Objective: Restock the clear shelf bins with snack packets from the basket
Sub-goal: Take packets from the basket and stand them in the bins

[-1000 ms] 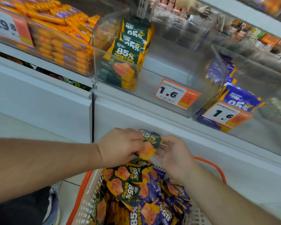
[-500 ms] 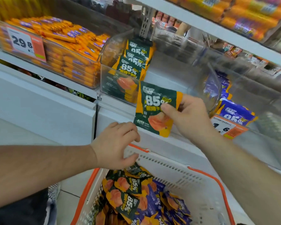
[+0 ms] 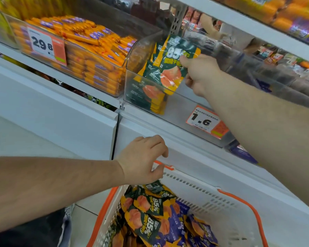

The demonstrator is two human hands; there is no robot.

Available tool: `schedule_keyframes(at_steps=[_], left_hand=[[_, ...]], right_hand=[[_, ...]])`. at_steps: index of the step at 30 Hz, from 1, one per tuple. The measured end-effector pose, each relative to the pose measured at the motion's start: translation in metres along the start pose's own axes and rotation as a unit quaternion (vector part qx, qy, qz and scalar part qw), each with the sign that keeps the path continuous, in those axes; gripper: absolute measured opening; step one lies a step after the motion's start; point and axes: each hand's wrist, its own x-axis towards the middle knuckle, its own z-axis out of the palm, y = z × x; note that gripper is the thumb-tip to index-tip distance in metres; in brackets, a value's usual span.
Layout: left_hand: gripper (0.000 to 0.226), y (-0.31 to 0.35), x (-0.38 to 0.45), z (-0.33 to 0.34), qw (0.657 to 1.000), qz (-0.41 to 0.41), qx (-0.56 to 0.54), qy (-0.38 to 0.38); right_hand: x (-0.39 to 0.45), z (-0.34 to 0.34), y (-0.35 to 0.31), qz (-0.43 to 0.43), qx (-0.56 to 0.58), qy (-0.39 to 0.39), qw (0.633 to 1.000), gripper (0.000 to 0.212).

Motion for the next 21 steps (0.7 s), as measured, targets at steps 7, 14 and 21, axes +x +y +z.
schedule_keyframes(at_steps=[7,14,21], left_hand=[[0.029,-0.004,0.001,0.002,1.000,-0.015,-0.006,-0.022],[0.029,-0.003,0.002,0.009,0.999,-0.019,-0.012,-0.026],[0.035,-0.007,-0.002,0.018,0.990,-0.066,0.007,-0.122]], right_hand=[[0.012,0.021,0.007,0.095,-0.174,-0.134,0.971,0.019],[0.003,0.007,0.006,0.051,-0.424,-0.137,0.894,0.035],[-0.073,-0.016,0.032,-0.522,-0.291,0.071,0.798,0.014]])
